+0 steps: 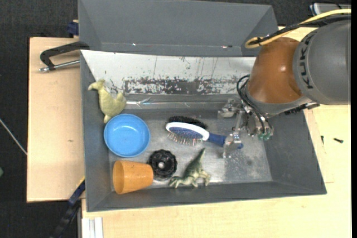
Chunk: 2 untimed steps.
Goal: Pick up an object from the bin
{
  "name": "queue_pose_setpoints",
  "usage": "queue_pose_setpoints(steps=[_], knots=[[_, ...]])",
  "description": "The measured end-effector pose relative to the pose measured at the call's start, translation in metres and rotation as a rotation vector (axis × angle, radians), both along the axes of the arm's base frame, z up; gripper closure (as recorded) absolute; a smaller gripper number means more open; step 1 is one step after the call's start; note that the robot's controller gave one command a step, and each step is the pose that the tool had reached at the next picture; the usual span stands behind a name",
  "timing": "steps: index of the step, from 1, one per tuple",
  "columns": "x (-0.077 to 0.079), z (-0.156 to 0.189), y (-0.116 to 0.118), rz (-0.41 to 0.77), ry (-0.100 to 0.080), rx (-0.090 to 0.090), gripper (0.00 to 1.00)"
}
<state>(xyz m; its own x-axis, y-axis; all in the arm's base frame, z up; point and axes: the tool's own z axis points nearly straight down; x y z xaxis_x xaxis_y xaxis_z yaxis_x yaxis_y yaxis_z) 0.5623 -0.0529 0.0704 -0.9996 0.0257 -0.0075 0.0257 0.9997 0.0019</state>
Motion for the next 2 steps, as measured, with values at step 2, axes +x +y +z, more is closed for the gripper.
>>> queue_pose_setpoints(steps=[2], knots=[[0.003, 0.036, 0.086, -0.295, 0.003, 0.005, 0.00]])
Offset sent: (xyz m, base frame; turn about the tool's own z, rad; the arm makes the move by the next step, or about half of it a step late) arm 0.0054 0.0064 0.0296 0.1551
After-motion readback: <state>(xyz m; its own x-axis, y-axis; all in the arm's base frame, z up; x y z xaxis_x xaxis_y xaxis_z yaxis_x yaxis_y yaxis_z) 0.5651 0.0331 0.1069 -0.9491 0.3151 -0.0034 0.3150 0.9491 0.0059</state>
